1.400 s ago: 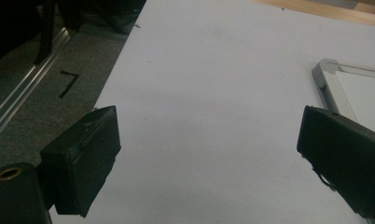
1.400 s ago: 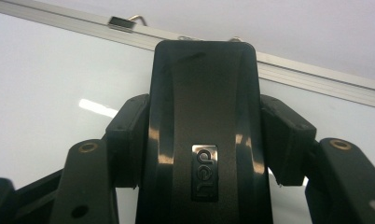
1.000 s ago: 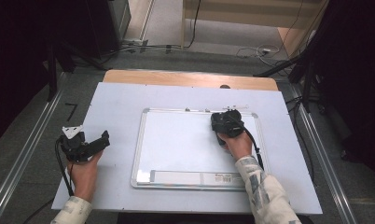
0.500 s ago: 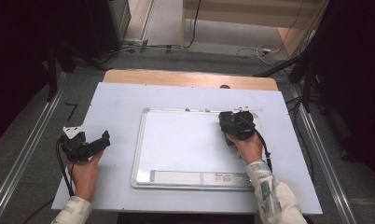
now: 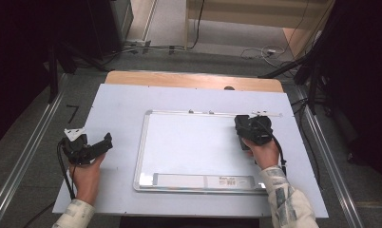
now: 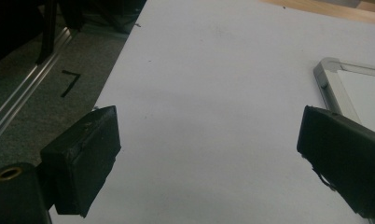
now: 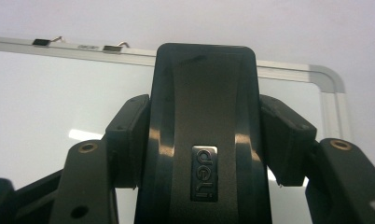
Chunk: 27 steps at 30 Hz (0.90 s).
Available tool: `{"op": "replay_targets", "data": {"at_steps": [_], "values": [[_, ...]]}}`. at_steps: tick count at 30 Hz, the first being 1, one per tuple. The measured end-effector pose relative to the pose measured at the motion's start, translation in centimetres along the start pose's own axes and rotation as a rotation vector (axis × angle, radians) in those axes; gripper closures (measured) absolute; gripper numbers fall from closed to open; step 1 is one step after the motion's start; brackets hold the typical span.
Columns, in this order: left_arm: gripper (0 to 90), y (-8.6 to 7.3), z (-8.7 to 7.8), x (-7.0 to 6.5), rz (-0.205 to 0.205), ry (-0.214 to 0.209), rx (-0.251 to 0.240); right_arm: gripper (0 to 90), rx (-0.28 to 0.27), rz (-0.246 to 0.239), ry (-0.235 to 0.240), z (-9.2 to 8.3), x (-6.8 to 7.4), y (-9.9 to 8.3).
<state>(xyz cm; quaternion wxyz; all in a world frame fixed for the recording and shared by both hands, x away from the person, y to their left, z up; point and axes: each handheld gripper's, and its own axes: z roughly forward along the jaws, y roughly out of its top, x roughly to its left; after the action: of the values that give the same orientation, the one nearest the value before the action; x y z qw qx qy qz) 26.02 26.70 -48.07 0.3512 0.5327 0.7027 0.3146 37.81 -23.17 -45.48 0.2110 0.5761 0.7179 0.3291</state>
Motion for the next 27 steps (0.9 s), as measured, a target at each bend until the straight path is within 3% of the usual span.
{"op": "replay_targets", "data": {"at_steps": [6, 27], "values": [[6.5, 0.0, -0.1, 0.0, -0.003, 0.002, -0.004, 37.3, -0.005, 0.038, -0.029, 0.2, -1.2, 0.1], [6.5, 0.0, -0.1, 0.1, 0.002, 0.005, 0.001, 37.4, 0.011, 0.070, -0.141, 2.2, -4.1, 0.9]]}}
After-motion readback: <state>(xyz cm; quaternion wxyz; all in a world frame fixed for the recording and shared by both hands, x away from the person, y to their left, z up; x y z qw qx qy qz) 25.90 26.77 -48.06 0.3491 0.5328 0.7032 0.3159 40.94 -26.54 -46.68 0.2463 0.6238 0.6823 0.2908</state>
